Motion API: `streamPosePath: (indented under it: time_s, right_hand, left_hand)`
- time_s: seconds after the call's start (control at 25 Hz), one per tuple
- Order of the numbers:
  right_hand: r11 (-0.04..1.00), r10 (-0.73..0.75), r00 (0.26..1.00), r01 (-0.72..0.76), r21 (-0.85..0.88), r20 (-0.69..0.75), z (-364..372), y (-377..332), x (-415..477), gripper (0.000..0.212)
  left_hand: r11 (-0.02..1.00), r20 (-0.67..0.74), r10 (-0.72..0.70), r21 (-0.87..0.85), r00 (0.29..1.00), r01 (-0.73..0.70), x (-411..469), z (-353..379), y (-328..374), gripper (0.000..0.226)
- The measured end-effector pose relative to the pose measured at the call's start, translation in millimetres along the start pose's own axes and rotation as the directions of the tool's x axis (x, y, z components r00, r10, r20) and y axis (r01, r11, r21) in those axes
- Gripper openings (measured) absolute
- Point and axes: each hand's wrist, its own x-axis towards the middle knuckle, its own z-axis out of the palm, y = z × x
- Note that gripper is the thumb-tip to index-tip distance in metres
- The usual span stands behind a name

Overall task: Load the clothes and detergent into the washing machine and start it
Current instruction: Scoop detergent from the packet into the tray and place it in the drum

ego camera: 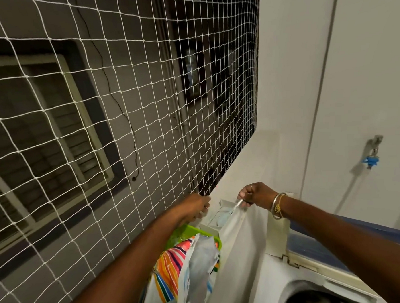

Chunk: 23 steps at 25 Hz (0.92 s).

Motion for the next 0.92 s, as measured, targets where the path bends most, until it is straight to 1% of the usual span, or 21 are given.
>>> streamPosePath:
  time_s: [0.12, 0.2, 0.44, 0.56, 0.72, 0.84, 0.92]
  right_hand:
    - [0.995, -0.063, 0.998, 0.064, -0.077, 0.01, -3, 3, 9, 0.031]
    - [0.988, -0.089, 0.996, 0.087, -0.125, -0.009, -7, 4, 11, 0.031]
    - [0.972, -0.17, 0.981, 0.151, -0.178, -0.094, -19, 4, 10, 0.034]
    - [0.954, -0.24, 0.963, 0.209, -0.214, -0.127, -19, -3, 7, 0.031]
    - [0.909, -0.359, 0.921, 0.306, -0.283, -0.154, -18, -15, -4, 0.025]
    - [0.895, -0.403, 0.898, 0.347, -0.28, -0.175, -18, -23, -15, 0.021]
    - [0.895, -0.409, 0.889, 0.348, -0.279, -0.206, -19, -27, -21, 0.02]
  left_hand:
    - [1.0, 0.005, 0.006, -0.012, 1.0, -0.006, 2, 0, 1, 0.027]
    - [1.0, 0.008, 0.01, -0.014, 1.0, -0.01, 5, 3, 0, 0.025]
    - [0.999, 0.005, 0.013, -0.031, 1.0, -0.013, 10, 5, -3, 0.022]
    - [0.999, 0.005, 0.012, -0.031, 1.0, -0.011, 8, 6, -2, 0.021]
    - [1.0, 0.002, -0.002, -0.022, 1.0, 0.002, 1, 3, 1, 0.022]
    - [0.999, 0.014, -0.005, -0.049, 1.0, 0.005, -7, -2, 7, 0.016]
    - [0.998, 0.025, 0.001, -0.06, 1.0, 0.0, -18, -4, 10, 0.017]
